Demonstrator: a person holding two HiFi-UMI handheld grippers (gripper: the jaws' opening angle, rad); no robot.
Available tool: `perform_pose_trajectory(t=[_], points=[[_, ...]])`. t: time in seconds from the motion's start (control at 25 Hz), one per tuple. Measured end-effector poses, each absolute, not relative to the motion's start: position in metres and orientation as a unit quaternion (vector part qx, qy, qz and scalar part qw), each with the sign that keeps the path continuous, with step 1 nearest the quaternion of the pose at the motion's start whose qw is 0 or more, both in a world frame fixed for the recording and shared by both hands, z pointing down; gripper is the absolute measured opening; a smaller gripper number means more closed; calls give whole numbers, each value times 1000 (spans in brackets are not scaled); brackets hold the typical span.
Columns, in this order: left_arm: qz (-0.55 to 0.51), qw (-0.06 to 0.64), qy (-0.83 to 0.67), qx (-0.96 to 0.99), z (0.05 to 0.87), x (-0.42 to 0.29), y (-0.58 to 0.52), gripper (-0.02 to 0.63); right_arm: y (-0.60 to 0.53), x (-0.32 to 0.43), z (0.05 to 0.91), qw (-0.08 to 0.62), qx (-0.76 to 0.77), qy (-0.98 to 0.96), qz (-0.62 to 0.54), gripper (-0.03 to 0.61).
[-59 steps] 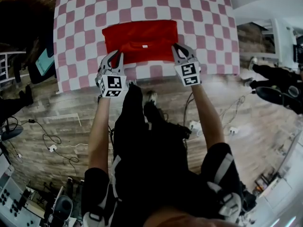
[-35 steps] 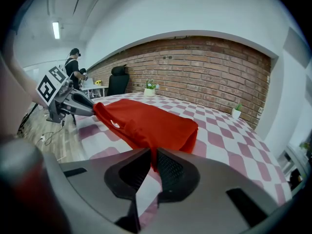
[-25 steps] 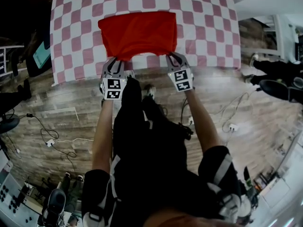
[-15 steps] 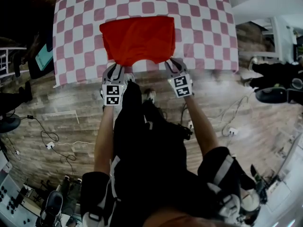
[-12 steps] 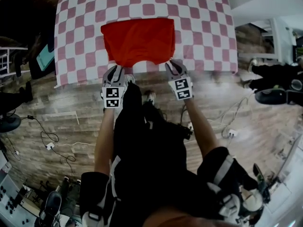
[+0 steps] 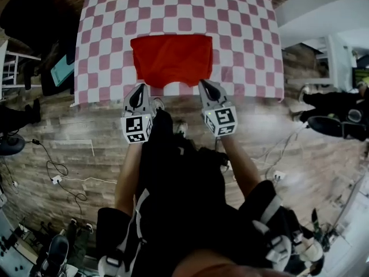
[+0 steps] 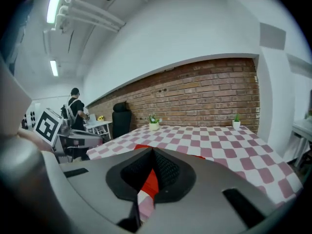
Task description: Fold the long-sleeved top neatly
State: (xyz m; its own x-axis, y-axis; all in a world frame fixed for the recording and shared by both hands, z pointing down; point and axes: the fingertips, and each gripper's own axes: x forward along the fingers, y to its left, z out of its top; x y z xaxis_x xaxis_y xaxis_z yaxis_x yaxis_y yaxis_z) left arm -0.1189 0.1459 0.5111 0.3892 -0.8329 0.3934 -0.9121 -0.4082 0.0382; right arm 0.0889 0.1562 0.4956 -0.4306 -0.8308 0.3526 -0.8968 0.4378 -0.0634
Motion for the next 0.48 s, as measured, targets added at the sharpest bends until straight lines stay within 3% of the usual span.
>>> perform_pose_trajectory(t=[0.48], points=[[122, 139, -549, 815, 465, -146, 107, 6, 94, 31, 427, 113, 491, -857, 107, 9]])
